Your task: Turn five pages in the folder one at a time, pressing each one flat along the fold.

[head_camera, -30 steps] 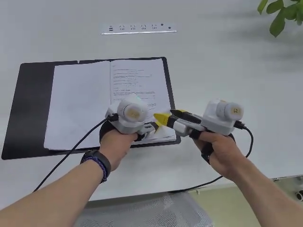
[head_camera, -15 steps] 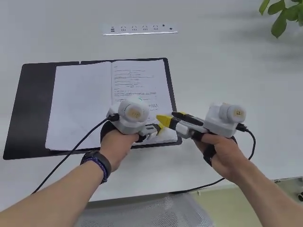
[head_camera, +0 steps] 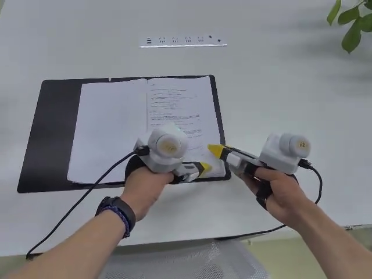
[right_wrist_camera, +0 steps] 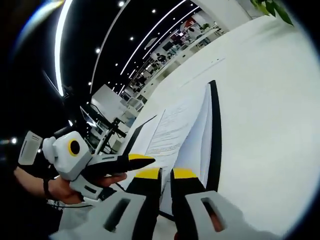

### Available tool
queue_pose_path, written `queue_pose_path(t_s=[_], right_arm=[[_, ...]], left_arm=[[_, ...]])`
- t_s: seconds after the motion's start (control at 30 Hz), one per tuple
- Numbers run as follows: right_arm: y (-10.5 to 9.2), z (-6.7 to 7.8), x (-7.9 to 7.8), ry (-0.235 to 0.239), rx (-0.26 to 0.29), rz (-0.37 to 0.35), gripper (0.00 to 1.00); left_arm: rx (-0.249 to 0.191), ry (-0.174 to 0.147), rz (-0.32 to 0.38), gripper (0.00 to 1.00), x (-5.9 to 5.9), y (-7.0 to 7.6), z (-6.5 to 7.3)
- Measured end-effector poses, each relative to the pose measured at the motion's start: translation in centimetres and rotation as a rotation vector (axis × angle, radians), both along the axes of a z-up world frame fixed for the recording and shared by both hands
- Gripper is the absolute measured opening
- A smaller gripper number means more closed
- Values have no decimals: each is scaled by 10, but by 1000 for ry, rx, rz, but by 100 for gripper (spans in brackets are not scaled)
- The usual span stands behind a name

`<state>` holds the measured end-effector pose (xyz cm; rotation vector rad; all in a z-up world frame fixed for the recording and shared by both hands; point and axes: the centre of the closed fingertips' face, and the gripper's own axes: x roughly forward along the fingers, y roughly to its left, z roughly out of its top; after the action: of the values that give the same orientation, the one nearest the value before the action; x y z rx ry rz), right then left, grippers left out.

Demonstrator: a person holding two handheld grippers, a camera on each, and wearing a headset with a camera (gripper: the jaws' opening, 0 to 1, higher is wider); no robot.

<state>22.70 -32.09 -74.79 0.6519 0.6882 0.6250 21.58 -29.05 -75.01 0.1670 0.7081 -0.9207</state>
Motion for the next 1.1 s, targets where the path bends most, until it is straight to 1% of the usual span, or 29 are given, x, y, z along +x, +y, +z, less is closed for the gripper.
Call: queue_pose_path(t_s=[0.07,0.13,0.2,0.23,0.3,0.37,0.43,0.5,0.6,0.63,0.8,0.87,0.97,1.03,1.1], right_arm=[[3,2,-1,-5,4,-3,0],[5,4,-1,-2,17,-16,0],[4,4,1,2,15,-45,0],[4,5,2,-1,25,-59,0],[7,12,5,8,84,-101,0],[7,14,7,7,93,-119,0],[11,20,8,3,118,-135,0],[14,22,10,3,133,-153,0],[21,29,11,6,164,-172,0],[24,31,12,2,172,-177,0],[40,41,15,-14,186,-161,0],[46,44,17,-13,194,-158,0],[53,47,20,-12,207,-157,0],[59,49,21,-14,212,-148,0],[65,53,20,-20,210,-136,0]], left_arm=[[-2,-5,13,56,-2,6,4],[6,-11,26,57,-3,13,7],[9,-18,35,58,-5,21,12],[6,-23,40,58,-5,23,15],[8,-31,44,58,-6,29,19],[10,-34,51,59,-6,35,21],[14,-36,62,59,-5,41,22],[11,-37,72,59,-5,46,26],[16,-47,83,59,-7,55,31],[17,-54,92,59,-6,59,34],[14,-70,134,59,-4,79,43],[10,-72,160,59,-3,88,46],[5,-74,189,60,-3,99,50],[8,-70,214,60,-5,108,52],[9,-74,232,60,-8,117,54]])
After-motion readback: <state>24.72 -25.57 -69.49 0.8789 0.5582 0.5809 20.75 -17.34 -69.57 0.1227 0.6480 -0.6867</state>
